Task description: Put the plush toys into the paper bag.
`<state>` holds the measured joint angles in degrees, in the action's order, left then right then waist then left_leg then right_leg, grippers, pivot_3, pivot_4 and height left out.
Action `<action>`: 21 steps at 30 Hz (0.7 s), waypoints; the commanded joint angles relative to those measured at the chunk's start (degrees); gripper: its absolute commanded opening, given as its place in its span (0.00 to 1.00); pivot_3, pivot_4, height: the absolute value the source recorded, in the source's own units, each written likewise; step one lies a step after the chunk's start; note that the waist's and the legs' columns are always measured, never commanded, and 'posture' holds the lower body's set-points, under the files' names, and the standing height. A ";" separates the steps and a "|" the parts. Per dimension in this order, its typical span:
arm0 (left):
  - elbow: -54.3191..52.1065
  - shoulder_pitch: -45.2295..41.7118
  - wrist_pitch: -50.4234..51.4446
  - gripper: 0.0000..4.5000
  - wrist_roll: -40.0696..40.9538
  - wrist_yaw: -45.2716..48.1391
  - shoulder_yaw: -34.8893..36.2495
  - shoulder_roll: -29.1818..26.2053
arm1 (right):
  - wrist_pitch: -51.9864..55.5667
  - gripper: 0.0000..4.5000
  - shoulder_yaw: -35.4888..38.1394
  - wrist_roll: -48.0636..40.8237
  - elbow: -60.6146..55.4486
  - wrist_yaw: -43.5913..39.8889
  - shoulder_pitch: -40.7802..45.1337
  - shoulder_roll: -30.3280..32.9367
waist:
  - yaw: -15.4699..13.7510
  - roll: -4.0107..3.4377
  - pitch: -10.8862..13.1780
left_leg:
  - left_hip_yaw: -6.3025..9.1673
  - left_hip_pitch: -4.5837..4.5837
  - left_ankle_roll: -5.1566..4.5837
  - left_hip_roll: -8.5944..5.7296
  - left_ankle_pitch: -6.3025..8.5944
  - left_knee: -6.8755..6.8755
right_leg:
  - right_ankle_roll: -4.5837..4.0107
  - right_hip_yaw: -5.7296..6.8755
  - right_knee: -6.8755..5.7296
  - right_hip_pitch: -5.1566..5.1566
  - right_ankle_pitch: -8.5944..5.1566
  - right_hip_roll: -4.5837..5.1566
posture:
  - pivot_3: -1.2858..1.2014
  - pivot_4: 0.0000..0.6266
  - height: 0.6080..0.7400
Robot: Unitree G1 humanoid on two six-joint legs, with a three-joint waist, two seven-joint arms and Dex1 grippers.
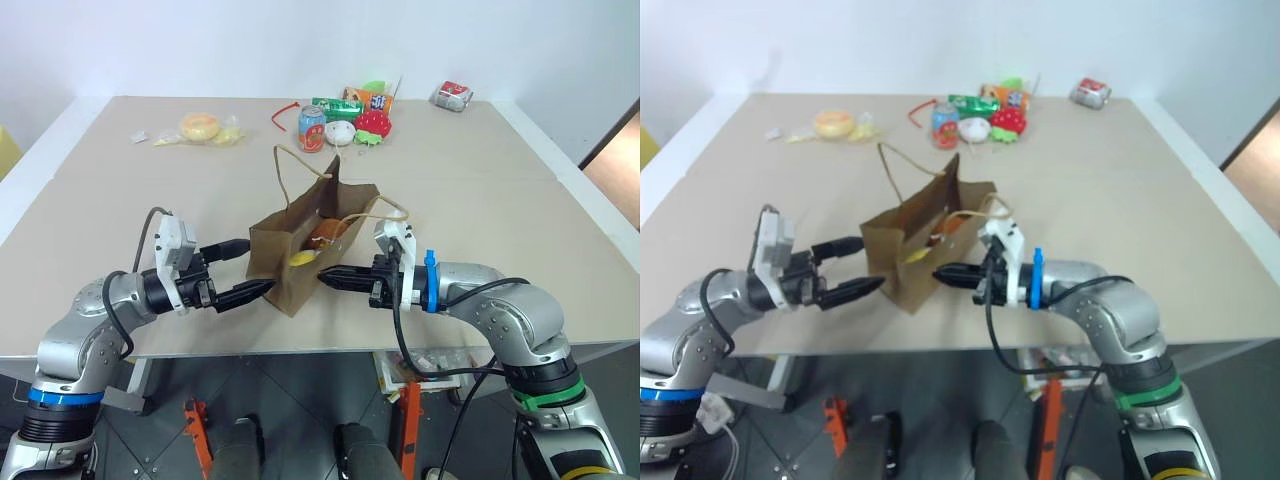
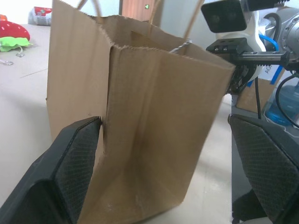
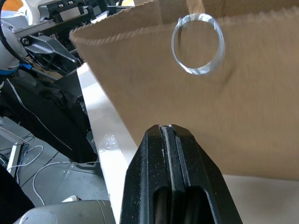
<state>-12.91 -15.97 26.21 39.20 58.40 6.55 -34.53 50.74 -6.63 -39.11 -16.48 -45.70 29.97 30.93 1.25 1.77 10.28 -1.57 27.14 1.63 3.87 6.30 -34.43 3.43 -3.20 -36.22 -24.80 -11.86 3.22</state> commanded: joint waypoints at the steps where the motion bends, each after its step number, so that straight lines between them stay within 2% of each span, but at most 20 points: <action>1: 2.09 -3.67 -2.14 1.00 -1.63 2.65 -2.74 0.91 | -0.51 0.03 0.74 0.56 -0.38 1.70 1.78 -1.51 | 0.00 0.00 0.00 | 0.00 0.00 -0.01 0.00 0.00 0.00 | 0.00 0.00 0.00 0.00 0.00 0.00 | 0.52 0.24 1.00; 11: 3.00 -4.64 -6.62 1.00 -7.65 1.26 -5.87 2.77 | -0.93 0.03 1.01 2.94 1.84 5.43 4.08 -4.90 | 0.00 0.00 0.00 | 0.00 0.00 -0.05 0.00 -0.03 -0.01 | 0.01 0.00 -0.06 0.00 0.01 0.00 | 0.52 0.24 1.00; 21: 2.65 -6.33 -4.92 1.00 -17.16 -11.39 -11.09 8.28 | -0.93 0.03 0.71 4.87 3.69 7.69 5.49 -7.23 | -0.04 0.00 -0.01 | 0.00 0.00 -0.10 -0.01 -0.08 -0.03 | 0.07 0.00 -0.11 0.02 0.04 0.00 | 0.52 0.24 1.00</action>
<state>-8.82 -20.78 20.05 25.08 52.35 -2.84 -27.93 50.63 -6.77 -34.56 -12.06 -38.40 34.30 23.99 1.21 1.77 10.28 -1.57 27.14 1.52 3.87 6.22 -34.47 3.51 -3.20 -36.34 -24.77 -11.82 3.22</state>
